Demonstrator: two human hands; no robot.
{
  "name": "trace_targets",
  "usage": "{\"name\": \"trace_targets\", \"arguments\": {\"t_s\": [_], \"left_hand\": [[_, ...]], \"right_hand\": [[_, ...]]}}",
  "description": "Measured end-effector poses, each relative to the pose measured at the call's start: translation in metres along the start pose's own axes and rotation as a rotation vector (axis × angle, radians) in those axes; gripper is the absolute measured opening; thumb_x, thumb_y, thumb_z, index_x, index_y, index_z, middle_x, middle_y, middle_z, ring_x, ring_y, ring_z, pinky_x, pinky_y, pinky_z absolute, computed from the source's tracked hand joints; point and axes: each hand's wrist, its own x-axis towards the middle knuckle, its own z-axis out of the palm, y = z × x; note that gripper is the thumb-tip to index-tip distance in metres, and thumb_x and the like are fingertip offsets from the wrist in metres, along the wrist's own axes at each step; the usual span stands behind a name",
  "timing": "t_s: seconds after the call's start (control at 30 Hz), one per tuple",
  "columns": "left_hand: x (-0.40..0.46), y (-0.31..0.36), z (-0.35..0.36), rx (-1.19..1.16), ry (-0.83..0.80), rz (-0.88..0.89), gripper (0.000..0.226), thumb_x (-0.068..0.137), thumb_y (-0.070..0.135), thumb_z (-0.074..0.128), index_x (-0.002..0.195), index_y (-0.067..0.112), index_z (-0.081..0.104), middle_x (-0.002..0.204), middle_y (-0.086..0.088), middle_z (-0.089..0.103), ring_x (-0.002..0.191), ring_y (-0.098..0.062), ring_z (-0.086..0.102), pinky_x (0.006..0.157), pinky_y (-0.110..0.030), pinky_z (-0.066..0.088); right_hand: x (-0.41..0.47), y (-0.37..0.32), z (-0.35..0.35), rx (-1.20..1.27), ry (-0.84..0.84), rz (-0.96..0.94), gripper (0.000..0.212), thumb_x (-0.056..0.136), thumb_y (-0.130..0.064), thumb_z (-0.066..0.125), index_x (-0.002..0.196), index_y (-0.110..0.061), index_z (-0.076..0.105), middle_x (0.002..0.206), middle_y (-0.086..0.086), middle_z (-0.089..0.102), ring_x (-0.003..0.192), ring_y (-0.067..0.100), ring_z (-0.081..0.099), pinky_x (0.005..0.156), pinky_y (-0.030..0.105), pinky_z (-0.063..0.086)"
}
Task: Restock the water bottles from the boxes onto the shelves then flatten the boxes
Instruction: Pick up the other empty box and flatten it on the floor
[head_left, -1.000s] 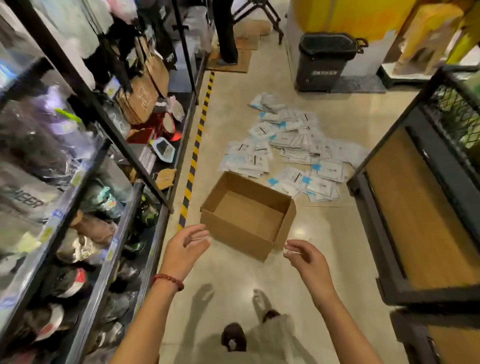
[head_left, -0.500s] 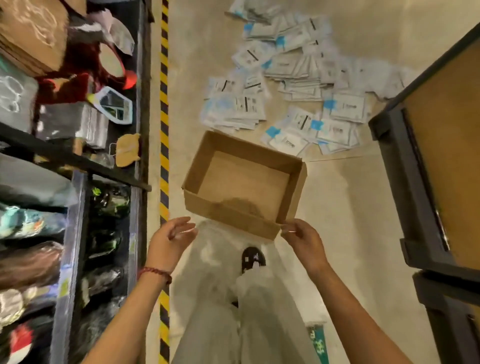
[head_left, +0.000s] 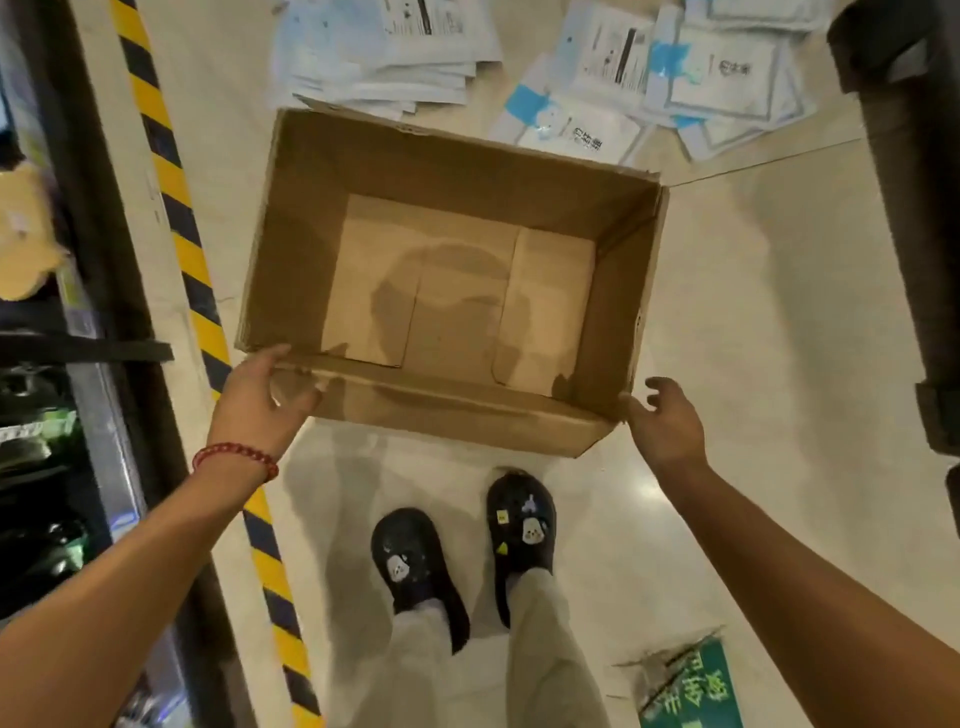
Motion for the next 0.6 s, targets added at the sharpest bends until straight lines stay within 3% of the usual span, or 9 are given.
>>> {"name": "trace_targets", "arguments": {"t_s": [0.13, 0.27, 0.33, 0.4, 0.47, 0.6], "left_hand": [[0.027, 0.007, 0.031, 0.152, -0.133, 0.209, 0.047, 0.086, 0.021, 0.066, 0.131, 0.012, 0.052, 0.13, -0.011, 0.055, 0.118, -0.027, 0.051, 0.1, -0.035, 0.039], [0.038, 0.008, 0.066, 0.186, -0.307, 0.203, 0.042, 0.087, 0.044, 0.059, 0.123, 0.024, 0.06, 0.121, -0.002, 0.064, 0.115, -0.022, 0.055, 0.108, -0.043, 0.034], [0.038, 0.009, 0.081, 0.252, -0.275, 0.213, 0.034, 0.089, 0.049, 0.052, 0.113, 0.03, 0.066, 0.118, 0.005, 0.066, 0.116, -0.017, 0.054, 0.117, -0.044, 0.015], [0.036, 0.009, 0.093, 0.299, -0.212, 0.229, 0.032, 0.09, 0.051, 0.049, 0.105, 0.032, 0.069, 0.115, 0.008, 0.067, 0.116, -0.015, 0.053, 0.116, -0.041, 0.002], [0.034, 0.004, 0.099, 0.29, -0.161, 0.228, 0.032, 0.089, 0.052, 0.049, 0.103, 0.032, 0.071, 0.114, 0.007, 0.067, 0.117, -0.015, 0.052, 0.115, -0.04, 0.0], [0.032, -0.008, 0.104, 0.254, -0.14, 0.246, 0.032, 0.088, 0.052, 0.05, 0.103, 0.033, 0.071, 0.114, 0.007, 0.068, 0.119, -0.016, 0.051, 0.116, -0.041, 0.001]], "right_hand": [[0.029, 0.004, 0.021, -0.075, -0.023, 0.013, 0.049, 0.097, -0.033, 0.047, 0.136, -0.003, 0.04, 0.128, 0.02, 0.055, 0.115, 0.037, 0.053, 0.09, 0.04, 0.043], [0.042, 0.016, 0.036, -0.122, 0.06, -0.022, 0.033, 0.098, -0.02, 0.044, 0.128, -0.007, 0.05, 0.116, 0.016, 0.063, 0.104, 0.036, 0.058, 0.078, 0.033, 0.041], [0.042, 0.021, 0.042, -0.119, 0.115, -0.056, 0.029, 0.098, -0.014, 0.041, 0.124, -0.009, 0.053, 0.11, 0.014, 0.064, 0.1, 0.034, 0.059, 0.073, 0.03, 0.04], [0.042, 0.025, 0.045, -0.13, 0.159, -0.089, 0.03, 0.098, -0.013, 0.04, 0.125, -0.008, 0.054, 0.11, 0.013, 0.064, 0.099, 0.034, 0.059, 0.075, 0.032, 0.042], [0.042, 0.026, 0.048, -0.122, 0.187, -0.101, 0.03, 0.098, -0.013, 0.04, 0.124, -0.007, 0.054, 0.109, 0.013, 0.064, 0.098, 0.034, 0.059, 0.079, 0.034, 0.044], [0.042, 0.032, 0.056, -0.112, 0.23, -0.136, 0.024, 0.096, -0.01, 0.041, 0.113, -0.008, 0.057, 0.09, 0.008, 0.06, 0.086, 0.03, 0.056, 0.069, 0.03, 0.038]]}}
